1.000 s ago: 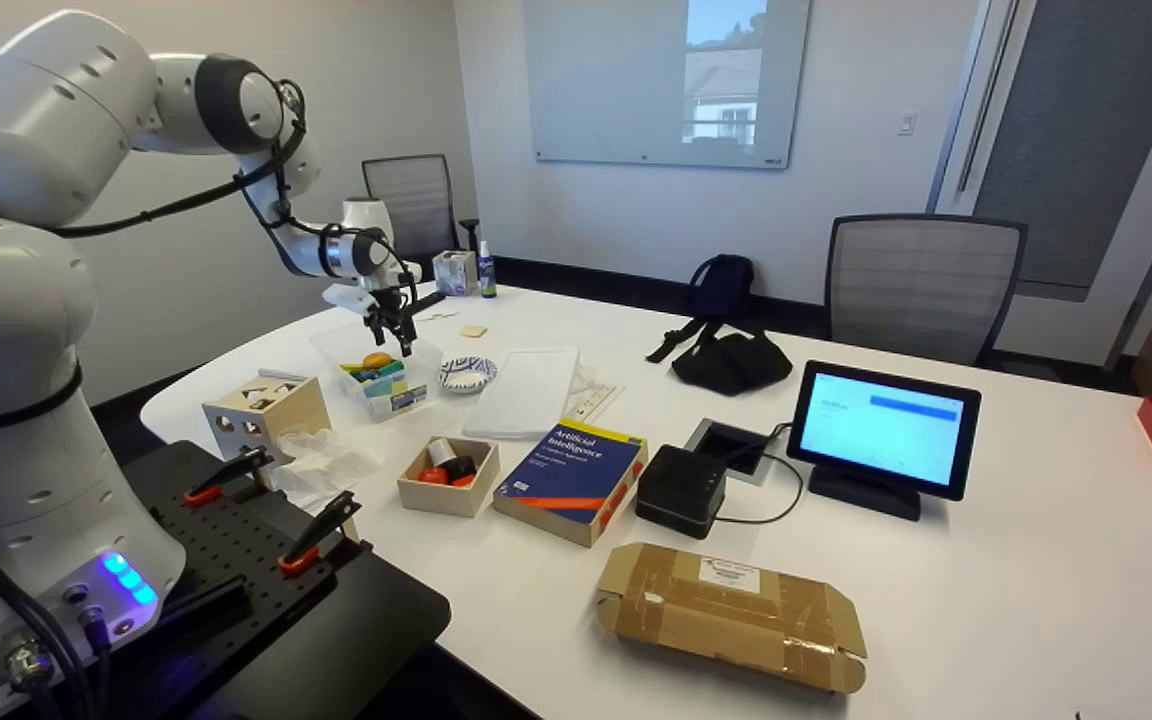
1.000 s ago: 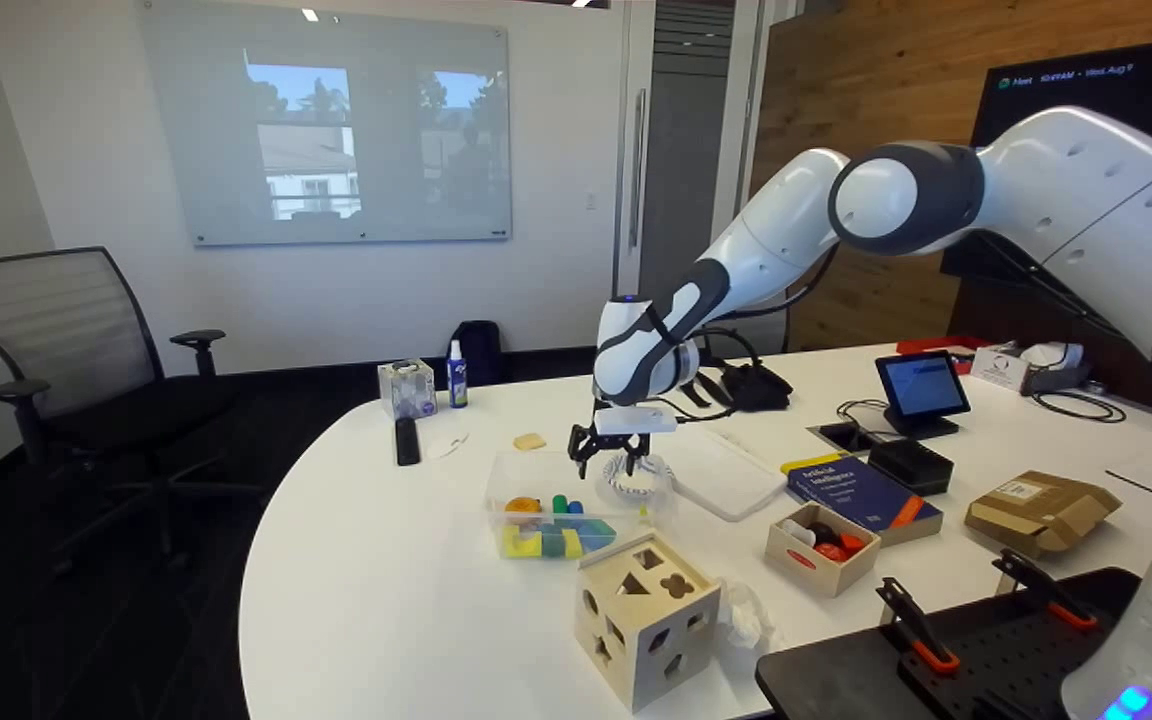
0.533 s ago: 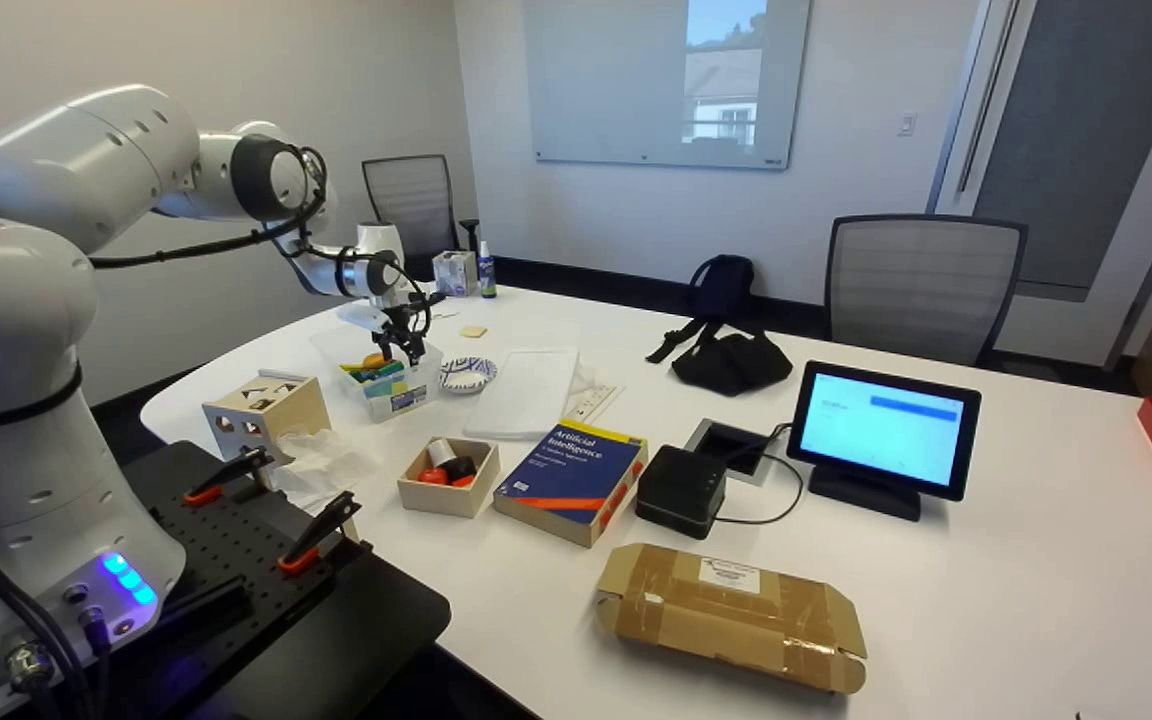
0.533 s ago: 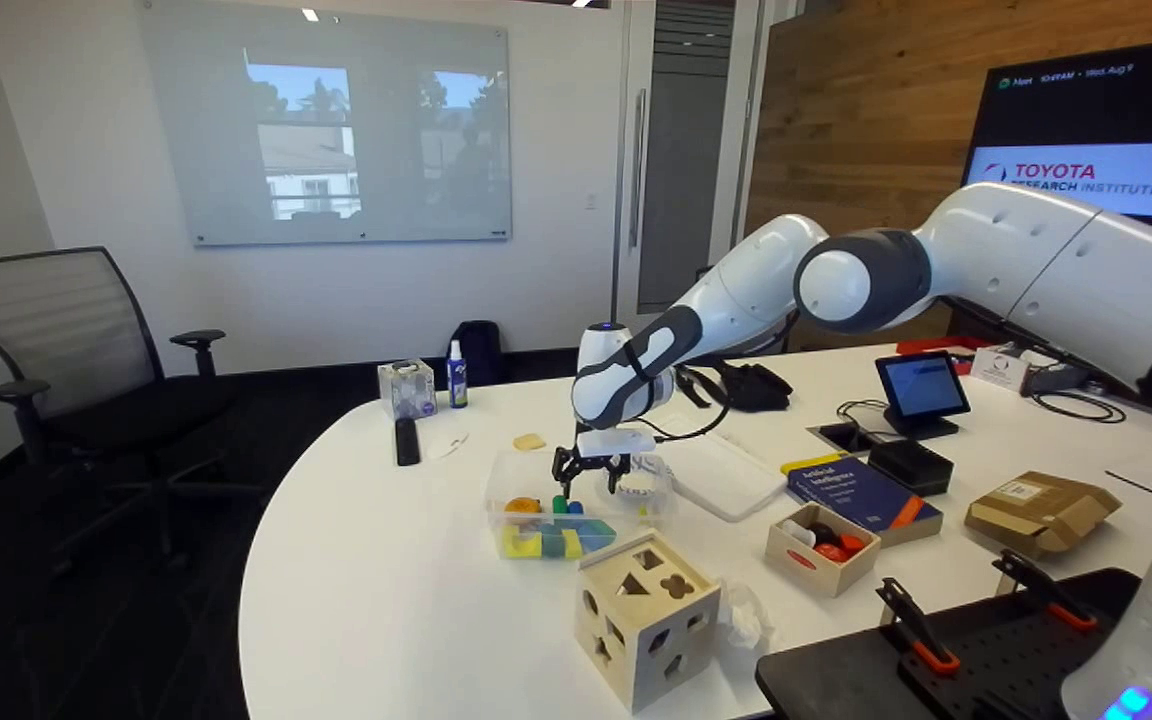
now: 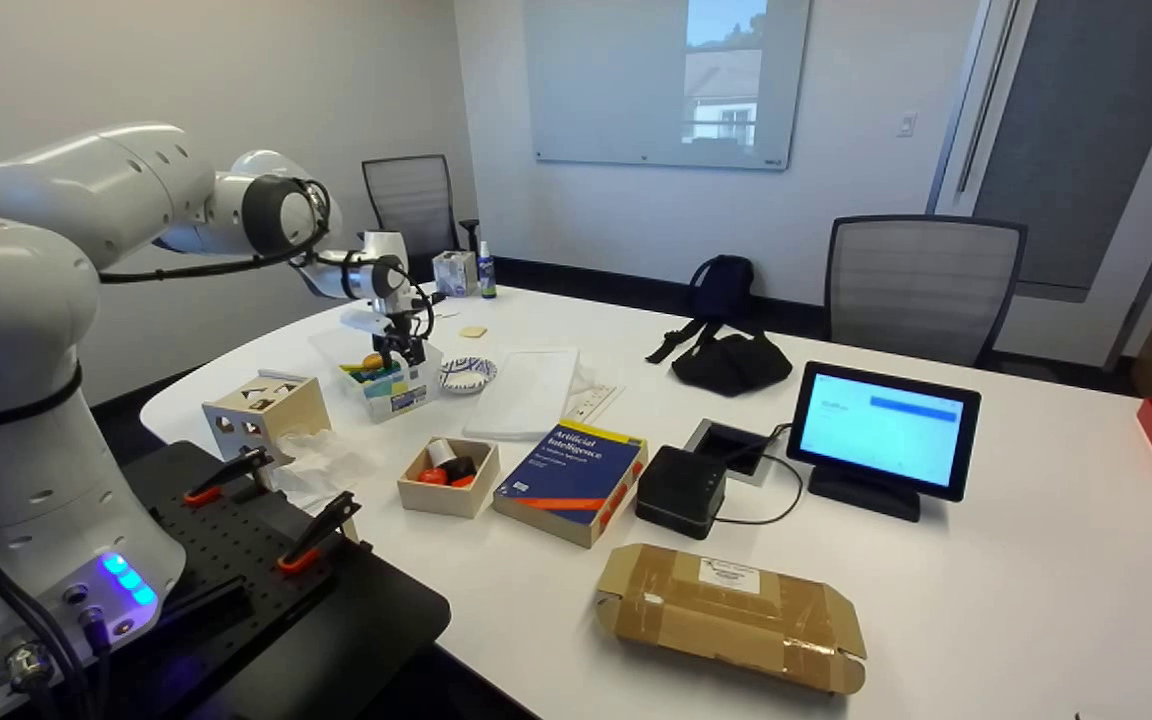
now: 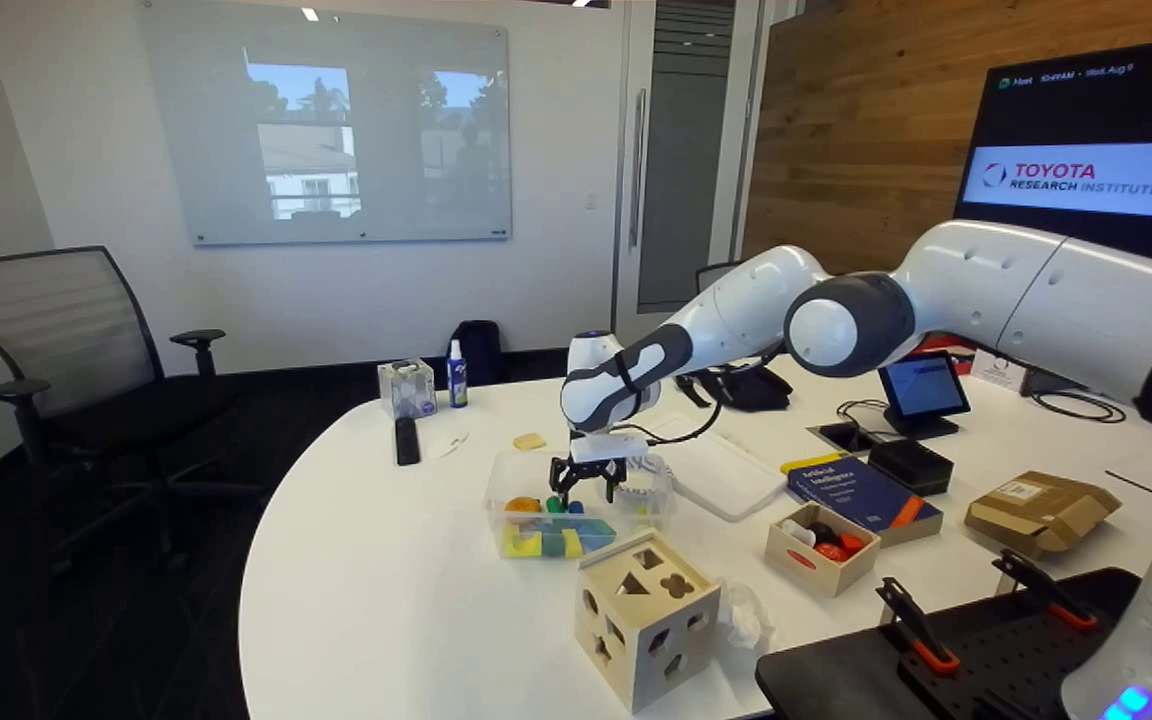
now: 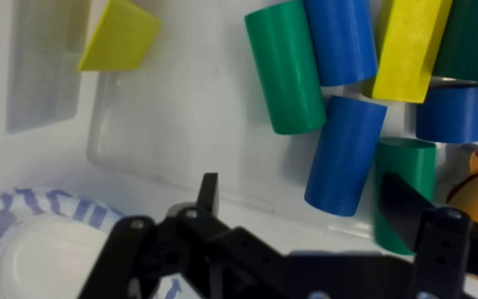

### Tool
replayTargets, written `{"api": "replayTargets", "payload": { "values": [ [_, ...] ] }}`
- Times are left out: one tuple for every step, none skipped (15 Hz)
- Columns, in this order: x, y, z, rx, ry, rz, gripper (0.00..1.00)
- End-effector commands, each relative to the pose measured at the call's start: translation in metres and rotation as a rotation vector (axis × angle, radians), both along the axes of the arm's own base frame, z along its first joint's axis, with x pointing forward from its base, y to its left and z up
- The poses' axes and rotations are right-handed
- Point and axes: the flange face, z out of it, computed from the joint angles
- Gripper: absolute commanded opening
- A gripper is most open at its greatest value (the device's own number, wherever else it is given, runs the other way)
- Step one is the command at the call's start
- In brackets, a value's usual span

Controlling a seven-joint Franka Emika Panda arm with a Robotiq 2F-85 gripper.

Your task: Move the orange object from the container into the wooden box

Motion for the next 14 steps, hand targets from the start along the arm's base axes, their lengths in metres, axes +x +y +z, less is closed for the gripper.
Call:
{"api": "replayTargets", "payload": {
  "values": [
    [-0.001,0.005,-0.008,-0.018,0.043,0.02,0.69],
    [-0.002,0.006,-0.012,-0.021,0.051,0.022,0.62],
    [-0.004,0.007,-0.015,-0.025,0.059,0.027,0.52],
    [-0.005,0.008,-0.017,-0.03,0.064,0.03,0.45],
    [-0.006,0.009,-0.02,-0.033,0.07,0.032,0.36],
    [-0.005,0.01,-0.019,-0.037,0.074,0.031,0.3],
    [-0.004,0.011,-0.017,-0.039,0.074,0.031,0.22],
    [-0.003,0.012,-0.014,-0.043,0.076,0.029,0.15],
    [-0.002,0.013,-0.013,-0.045,0.076,0.029,0.08],
    [-0.002,0.013,-0.005,-0.046,0.073,0.029,0.08],
    [0.0,0.014,-0.002,-0.047,0.068,0.029,0.08],
    [0.002,0.015,0.002,-0.046,0.066,0.029,0.08],
    [0.003,0.017,0.008,-0.044,0.068,0.028,0.08],
    [0.005,0.017,0.015,-0.042,0.067,0.028,0.08]
  ]
}}
